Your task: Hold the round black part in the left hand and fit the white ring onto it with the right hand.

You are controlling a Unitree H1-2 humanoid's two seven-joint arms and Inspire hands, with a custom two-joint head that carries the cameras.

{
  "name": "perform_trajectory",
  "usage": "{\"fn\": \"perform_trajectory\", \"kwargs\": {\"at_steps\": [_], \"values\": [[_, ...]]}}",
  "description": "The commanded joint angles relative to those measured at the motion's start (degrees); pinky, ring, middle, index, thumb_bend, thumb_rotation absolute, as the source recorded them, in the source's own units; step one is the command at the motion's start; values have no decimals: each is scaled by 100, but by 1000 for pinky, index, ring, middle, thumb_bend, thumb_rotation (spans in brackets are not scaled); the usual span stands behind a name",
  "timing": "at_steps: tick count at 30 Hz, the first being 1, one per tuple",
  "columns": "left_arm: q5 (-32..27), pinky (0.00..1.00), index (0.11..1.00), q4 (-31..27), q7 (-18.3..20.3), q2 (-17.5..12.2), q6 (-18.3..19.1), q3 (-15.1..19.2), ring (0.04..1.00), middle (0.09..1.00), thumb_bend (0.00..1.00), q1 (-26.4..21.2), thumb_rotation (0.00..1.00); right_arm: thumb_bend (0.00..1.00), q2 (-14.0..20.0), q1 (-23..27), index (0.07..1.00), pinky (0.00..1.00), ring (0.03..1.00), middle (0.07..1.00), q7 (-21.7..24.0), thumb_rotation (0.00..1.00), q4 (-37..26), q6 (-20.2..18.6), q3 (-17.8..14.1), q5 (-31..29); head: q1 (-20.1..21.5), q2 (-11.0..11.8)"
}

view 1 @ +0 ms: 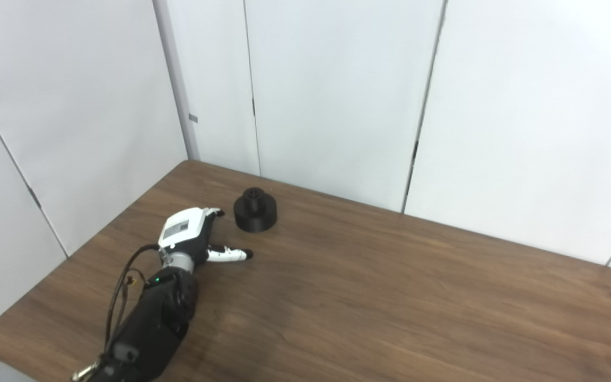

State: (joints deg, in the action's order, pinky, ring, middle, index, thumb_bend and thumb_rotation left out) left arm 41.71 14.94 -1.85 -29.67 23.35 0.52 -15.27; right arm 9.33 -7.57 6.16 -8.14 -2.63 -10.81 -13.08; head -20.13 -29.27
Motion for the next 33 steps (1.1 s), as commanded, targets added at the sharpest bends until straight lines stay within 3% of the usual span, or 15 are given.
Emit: {"fn": "perform_trajectory", "kwargs": {"at_steps": [1, 16, 27, 33], "values": [[-5, 940, 859, 64, -212, -233, -96, 10, 948, 925, 1000, -386, 512, 733, 4, 78, 897, 880, 921, 920, -53, 961, -182, 77, 6, 47, 1, -9], [-244, 982, 866, 1231, -138, -394, -45, -336, 967, 945, 1000, -1396, 553, 769, 10, 3, 897, 922, 935, 920, -115, 961, -312, 116, 55, 357, 43, -76], [-402, 994, 868, 1609, -300, -387, -218, -571, 966, 939, 1000, -1687, 567, 758, 22, -32, 898, 920, 933, 919, -97, 990, -338, 189, 62, 488, 75, -114], [-526, 965, 816, 1637, -363, -298, -260, -593, 960, 930, 1000, -1726, 529, 758, 17, -59, 900, 920, 933, 917, -99, 995, -371, 184, 65, 504, 78, -142]]}}
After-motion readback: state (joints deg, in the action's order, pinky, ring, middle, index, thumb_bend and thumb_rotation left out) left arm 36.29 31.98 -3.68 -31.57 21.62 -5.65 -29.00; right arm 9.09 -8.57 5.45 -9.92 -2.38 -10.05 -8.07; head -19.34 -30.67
